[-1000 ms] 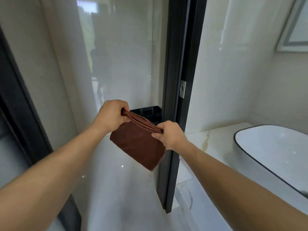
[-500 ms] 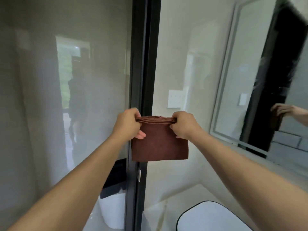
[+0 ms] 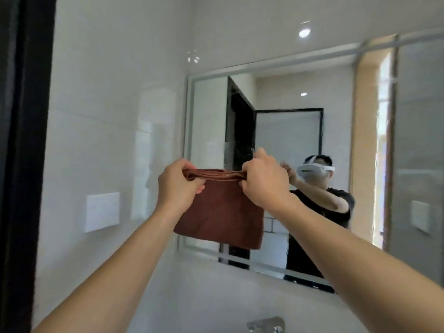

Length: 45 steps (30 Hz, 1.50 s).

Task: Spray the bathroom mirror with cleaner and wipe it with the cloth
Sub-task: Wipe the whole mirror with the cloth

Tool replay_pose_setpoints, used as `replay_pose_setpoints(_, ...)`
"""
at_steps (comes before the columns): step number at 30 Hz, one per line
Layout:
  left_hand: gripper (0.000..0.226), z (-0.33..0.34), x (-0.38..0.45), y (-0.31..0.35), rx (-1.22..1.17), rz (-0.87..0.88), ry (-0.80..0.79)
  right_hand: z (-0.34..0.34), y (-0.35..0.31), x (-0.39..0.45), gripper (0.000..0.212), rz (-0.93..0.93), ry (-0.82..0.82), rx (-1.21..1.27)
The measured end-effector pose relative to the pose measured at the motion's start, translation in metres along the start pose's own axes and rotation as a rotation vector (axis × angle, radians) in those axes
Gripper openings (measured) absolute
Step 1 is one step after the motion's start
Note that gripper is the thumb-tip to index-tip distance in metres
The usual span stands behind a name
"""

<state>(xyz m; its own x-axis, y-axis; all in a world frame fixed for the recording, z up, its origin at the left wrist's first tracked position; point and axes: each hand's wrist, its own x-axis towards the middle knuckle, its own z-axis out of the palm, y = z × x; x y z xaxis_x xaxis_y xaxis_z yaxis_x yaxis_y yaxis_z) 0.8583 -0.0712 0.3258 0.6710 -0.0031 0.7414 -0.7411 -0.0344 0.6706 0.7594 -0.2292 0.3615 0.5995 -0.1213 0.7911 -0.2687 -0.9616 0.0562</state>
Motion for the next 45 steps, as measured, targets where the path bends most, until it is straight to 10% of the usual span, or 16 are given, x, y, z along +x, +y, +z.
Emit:
replay_pose_setpoints(8, 0.021, 0.116, 0.072, -0.02, -0.076, 0.246, -0.139, 0.011, 0.054, 0.059, 0.007, 0.285, -0.054, -0.357)
replay_pose_setpoints(15, 0.012, 0.2, 0.125, 0.004, -0.15, 0.38, -0.073, 0.001, 0.113, 0.113, 0.017, 0.535, 0.055, -0.075)
replay_pose_setpoints(24, 0.017, 0.252, 0.198, 0.047, 0.003, 0.484, 0.04, 0.014, 0.164, 0.182, 0.006, 0.463, 0.38, -0.061)
replay_pose_setpoints(29, 0.047, 0.266, 0.201, 0.039, 0.138, 0.566, 0.057, 0.051, 0.163, 0.172, 0.051, 0.426, 0.565, 0.037)
replay_pose_setpoints(45, 0.027, 0.24, 0.219, 0.031, -0.026, 0.552, -0.007, 0.126, 0.116, 0.225, 0.068, 0.539, 0.589, -0.129)
